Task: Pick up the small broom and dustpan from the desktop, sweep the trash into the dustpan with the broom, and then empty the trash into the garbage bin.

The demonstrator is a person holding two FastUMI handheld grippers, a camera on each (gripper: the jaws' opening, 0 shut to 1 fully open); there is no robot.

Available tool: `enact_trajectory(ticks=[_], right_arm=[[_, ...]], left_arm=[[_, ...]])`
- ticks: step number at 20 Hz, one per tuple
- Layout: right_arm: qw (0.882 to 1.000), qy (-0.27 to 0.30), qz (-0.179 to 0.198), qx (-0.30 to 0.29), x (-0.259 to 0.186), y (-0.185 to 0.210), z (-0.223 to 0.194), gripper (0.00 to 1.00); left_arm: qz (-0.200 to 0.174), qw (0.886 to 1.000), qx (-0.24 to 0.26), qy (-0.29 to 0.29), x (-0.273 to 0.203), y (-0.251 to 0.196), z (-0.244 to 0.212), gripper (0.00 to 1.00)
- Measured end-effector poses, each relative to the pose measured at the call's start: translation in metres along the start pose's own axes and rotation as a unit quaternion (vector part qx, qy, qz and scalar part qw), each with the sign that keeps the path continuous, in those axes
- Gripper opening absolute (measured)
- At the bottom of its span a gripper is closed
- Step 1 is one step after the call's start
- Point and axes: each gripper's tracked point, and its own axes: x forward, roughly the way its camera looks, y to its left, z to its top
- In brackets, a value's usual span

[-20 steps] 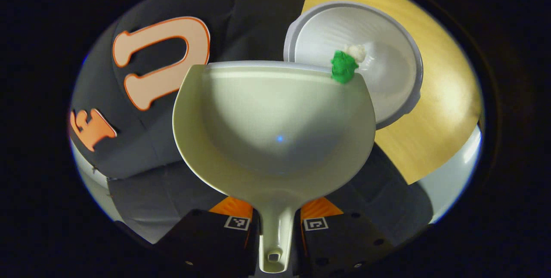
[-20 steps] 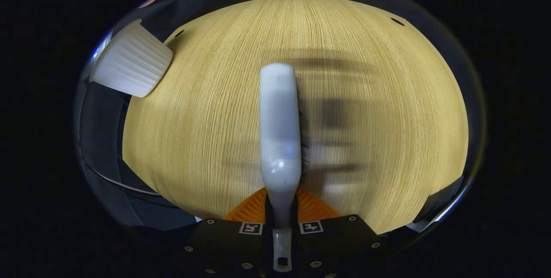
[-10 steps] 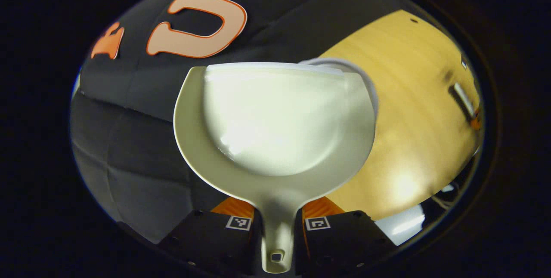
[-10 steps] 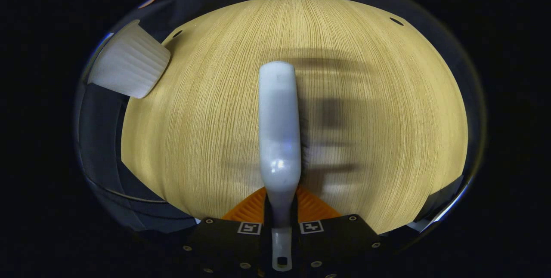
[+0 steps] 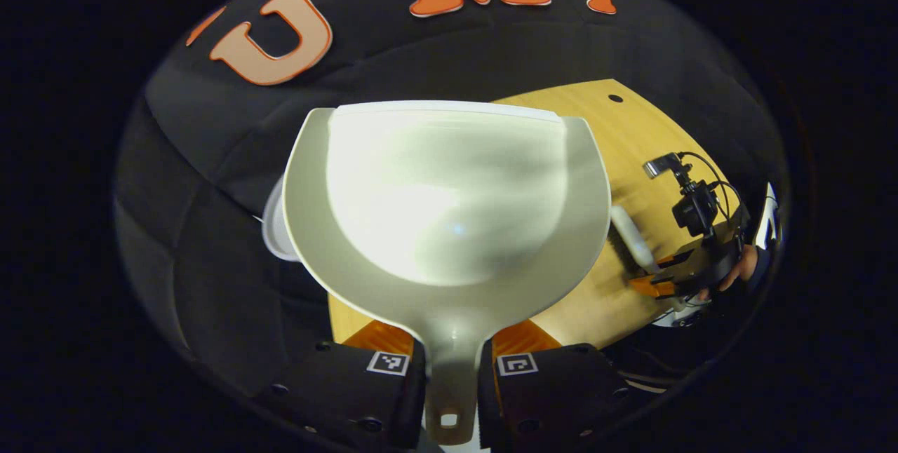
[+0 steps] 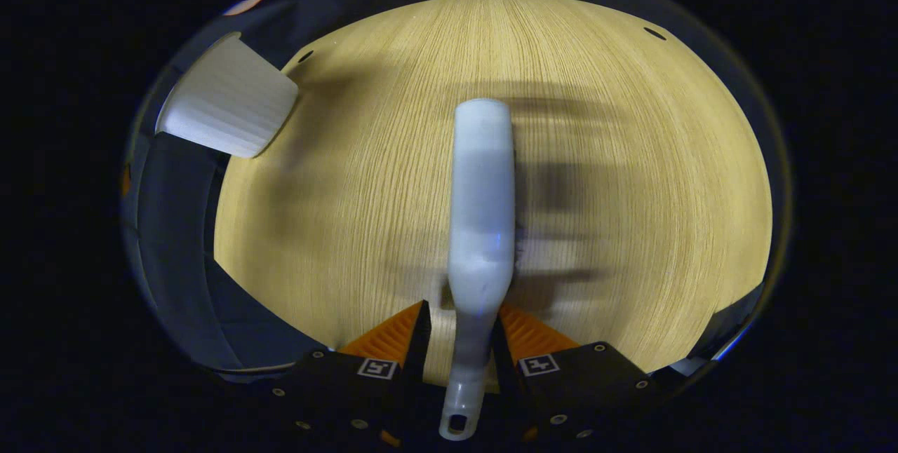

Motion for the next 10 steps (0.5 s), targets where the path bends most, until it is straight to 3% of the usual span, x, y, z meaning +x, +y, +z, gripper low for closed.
enact_trajectory(ticks=[1, 2, 3, 7, 10], right_arm=[[1.000, -0.003, 0.003, -0.001, -0.007, -0.005, 0.000, 0.51], [1.000, -0.006, 0.007, 0.000, -0.009, -0.006, 0.001, 0.65], [1.000, -0.009, 0.008, 0.001, -0.011, -0.006, 0.001, 0.58], [0.999, -0.026, 0.020, 0.012, -0.021, -0.011, 0.004, 0.68], [0.998, -0.043, 0.032, 0.024, -0.024, -0.007, 0.013, 0.74]], left_arm=[[-0.018, 1.000, -0.013, 0.015, 0.015, -0.016, -0.009, 0.31], [-0.028, 0.999, -0.029, 0.028, 0.033, -0.026, -0.021, 0.31], [-0.035, 0.997, -0.044, 0.044, 0.048, -0.041, -0.031, 0.31], [-0.077, 0.986, -0.101, 0.105, 0.094, -0.079, -0.071, 0.31], [-0.084, 0.978, -0.131, 0.142, 0.125, -0.091, -0.091, 0.31]])
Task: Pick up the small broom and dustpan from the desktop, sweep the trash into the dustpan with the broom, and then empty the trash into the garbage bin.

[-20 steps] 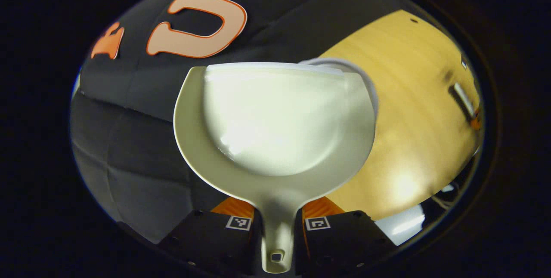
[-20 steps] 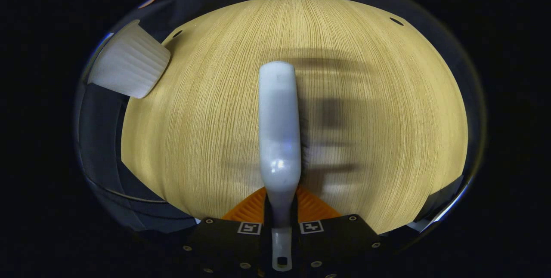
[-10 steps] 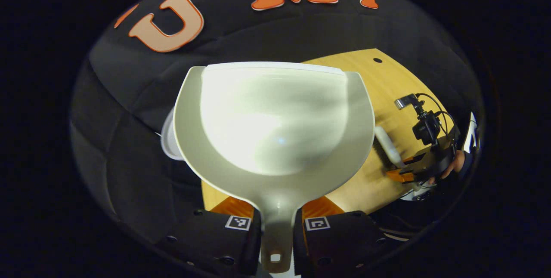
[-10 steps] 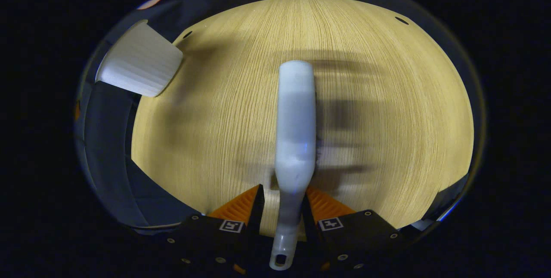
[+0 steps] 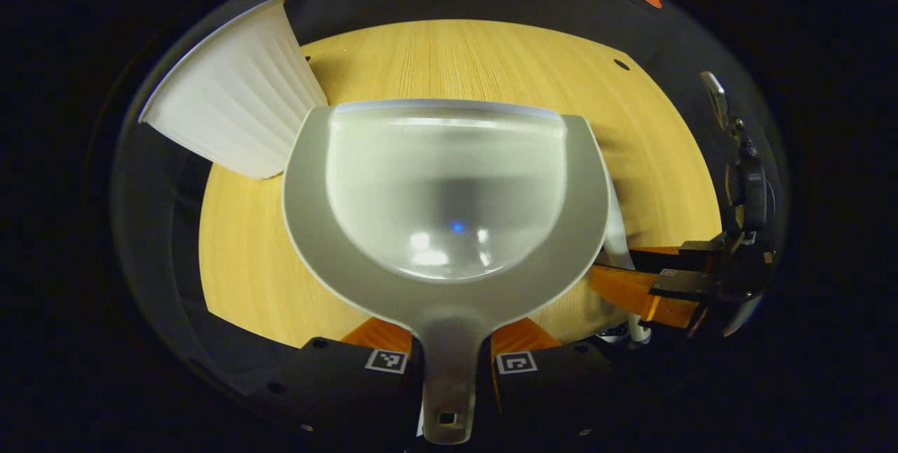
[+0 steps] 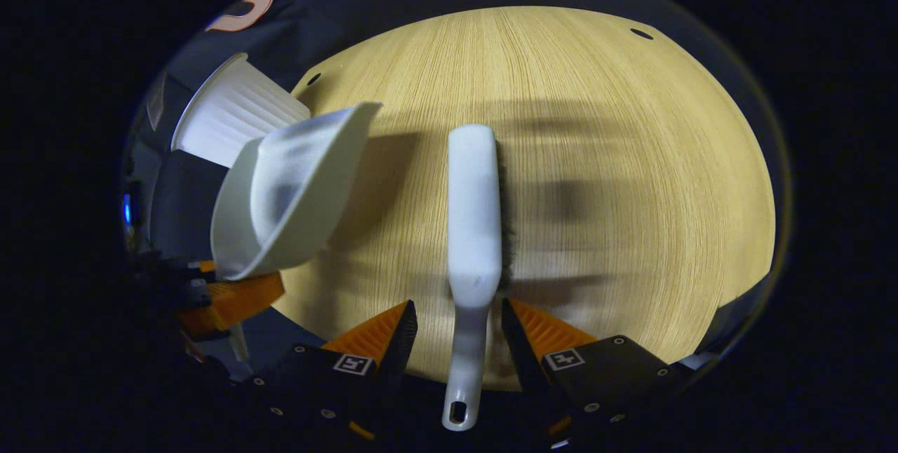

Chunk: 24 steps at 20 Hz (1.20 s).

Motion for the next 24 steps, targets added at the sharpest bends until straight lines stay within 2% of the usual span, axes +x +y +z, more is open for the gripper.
enact_trajectory(ticks=[5, 8, 13, 15, 18, 19, 22, 24], right_arm=[[1.000, -0.017, 0.003, -0.003, -0.002, 0.000, 0.005, 0.82], [1.000, -0.021, 0.000, -0.003, -0.002, -0.002, 0.005, 0.90], [1.000, -0.027, -0.013, -0.001, -0.004, -0.010, 0.009, 0.96], [0.999, -0.029, -0.019, 0.003, -0.003, -0.014, 0.011, 0.97], [0.999, -0.034, -0.023, 0.006, 0.000, -0.022, 0.015, 0.97], [0.999, -0.036, -0.022, 0.005, 0.001, -0.022, 0.016, 0.97], [0.999, -0.046, -0.019, 0.004, -0.004, -0.024, 0.019, 0.97], [0.998, -0.065, -0.021, 0.000, -0.010, -0.028, 0.030, 0.97]], left_arm=[[-0.022, 0.998, -0.043, 0.044, 0.021, -0.002, 0.008, 0.31], [-0.011, 0.998, -0.039, 0.050, 0.037, -0.004, 0.001, 0.32], [-0.011, 0.998, -0.041, 0.049, 0.042, -0.009, -0.001, 0.35], [-0.008, 0.998, -0.041, 0.048, 0.041, -0.011, -0.004, 0.39], [-0.012, 0.998, -0.038, 0.039, 0.036, -0.011, 0.001, 0.65], [-0.011, 0.998, -0.040, 0.038, 0.033, -0.012, 0.001, 0.69], [-0.010, 0.998, -0.044, 0.054, 0.022, -0.011, -0.006, 0.73], [-0.011, 0.998, -0.040, 0.043, 0.010, -0.010, -0.003, 0.74]])
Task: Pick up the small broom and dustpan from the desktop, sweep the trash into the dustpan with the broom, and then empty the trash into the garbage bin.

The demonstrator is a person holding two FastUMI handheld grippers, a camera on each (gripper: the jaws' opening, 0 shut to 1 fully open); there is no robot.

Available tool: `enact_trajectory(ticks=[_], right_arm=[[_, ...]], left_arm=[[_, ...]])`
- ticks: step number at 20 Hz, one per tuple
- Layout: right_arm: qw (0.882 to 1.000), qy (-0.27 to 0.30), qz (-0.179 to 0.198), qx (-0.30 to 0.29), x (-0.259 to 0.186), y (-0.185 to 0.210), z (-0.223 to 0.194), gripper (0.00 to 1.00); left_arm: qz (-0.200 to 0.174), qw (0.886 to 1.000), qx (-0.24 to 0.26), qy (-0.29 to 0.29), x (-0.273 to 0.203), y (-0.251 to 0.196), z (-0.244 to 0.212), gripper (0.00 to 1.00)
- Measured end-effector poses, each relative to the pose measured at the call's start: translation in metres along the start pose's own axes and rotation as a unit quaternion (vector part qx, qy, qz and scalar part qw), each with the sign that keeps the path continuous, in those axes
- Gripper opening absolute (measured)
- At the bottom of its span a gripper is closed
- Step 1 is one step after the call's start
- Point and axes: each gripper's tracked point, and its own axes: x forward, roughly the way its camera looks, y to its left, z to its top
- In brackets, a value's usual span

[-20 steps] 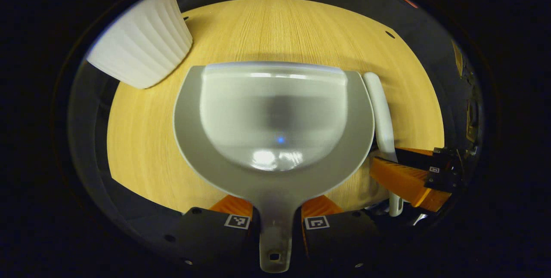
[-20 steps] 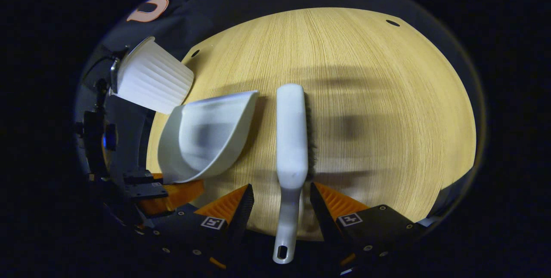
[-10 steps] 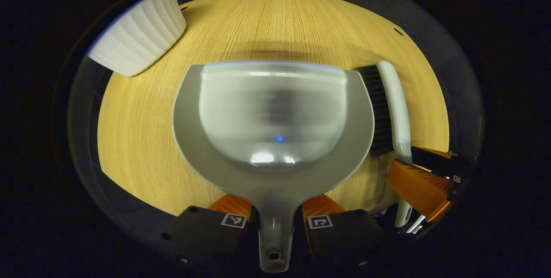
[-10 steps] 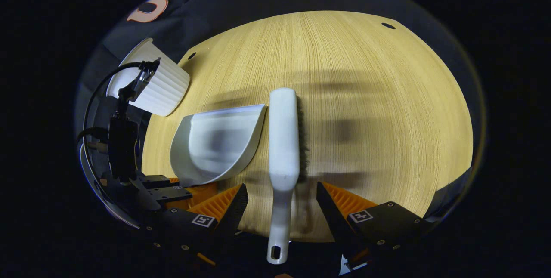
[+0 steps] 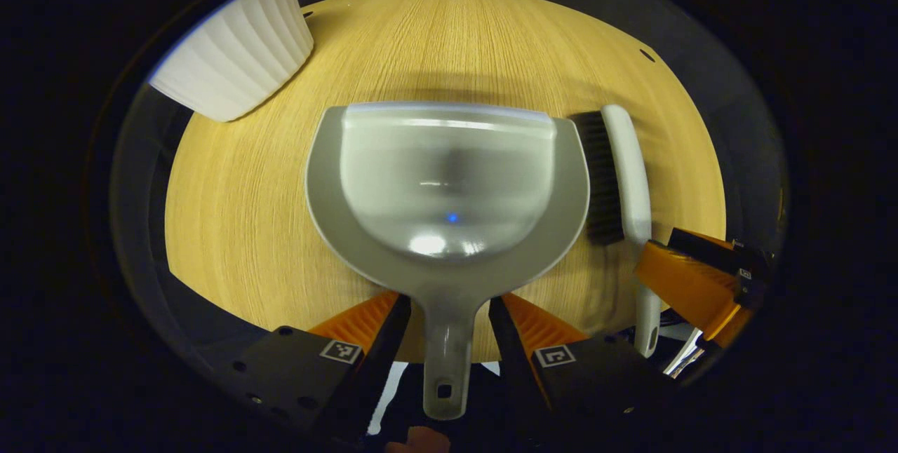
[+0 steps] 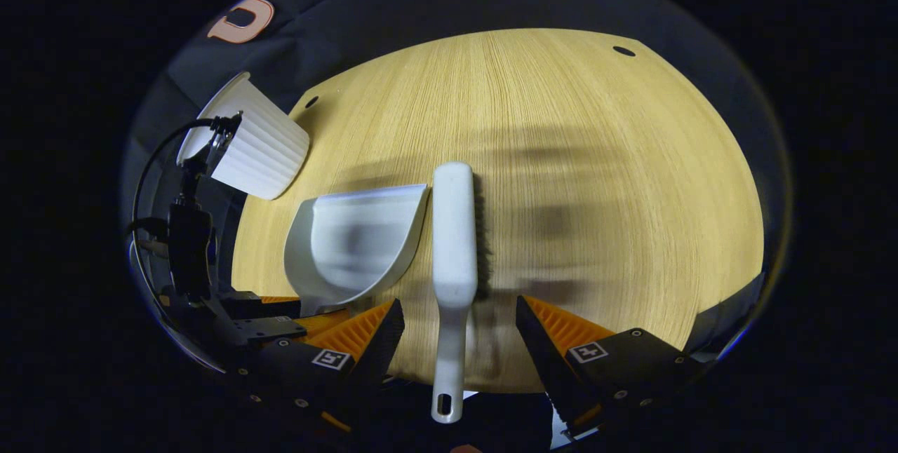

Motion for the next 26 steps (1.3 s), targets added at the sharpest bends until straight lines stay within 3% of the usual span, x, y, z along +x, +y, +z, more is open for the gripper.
enact_trajectory(ticks=[3, 5, 8, 12, 14, 21, 24, 26], right_arm=[[0.999, -0.044, 0.001, 0.000, -0.010, -0.008, 0.016, 0.97], [0.997, -0.077, 0.001, 0.000, -0.020, -0.006, 0.028, 0.97], [0.993, -0.117, 0.002, 0.000, -0.057, -0.004, 0.052, 0.97], [0.982, -0.186, 0.023, 0.007, -0.094, 0.009, 0.079, 0.97], [0.972, -0.235, 0.014, -0.001, -0.117, 0.008, 0.099, 0.97], [0.924, -0.378, -0.034, -0.038, -0.200, -0.001, 0.153, 0.96], [0.894, -0.441, -0.052, -0.053, -0.231, 0.002, 0.170, 0.96], [0.874, -0.480, -0.055, -0.058, -0.244, 0.004, 0.178, 0.96]], left_arm=[[0.027, 0.998, 0.009, -0.047, -0.031, 0.011, 0.014, 0.76], [0.064, 0.993, -0.001, -0.094, -0.046, 0.023, 0.035, 0.83], [0.062, 0.985, -0.001, -0.162, -0.073, 0.022, 0.068, 0.85], [0.056, 0.957, 0.014, -0.285, -0.119, 0.004, 0.102, 0.99], [0.047, 0.941, 0.014, -0.335, -0.136, 0.000, 0.108, 0.98], [0.042, 0.870, 0.015, -0.491, -0.164, -0.003, 0.130, 0.98], [0.060, 0.819, 0.024, -0.570, -0.169, 0.002, 0.140, 0.97], [0.054, 0.775, 0.027, -0.629, -0.180, -0.001, 0.147, 0.96]])
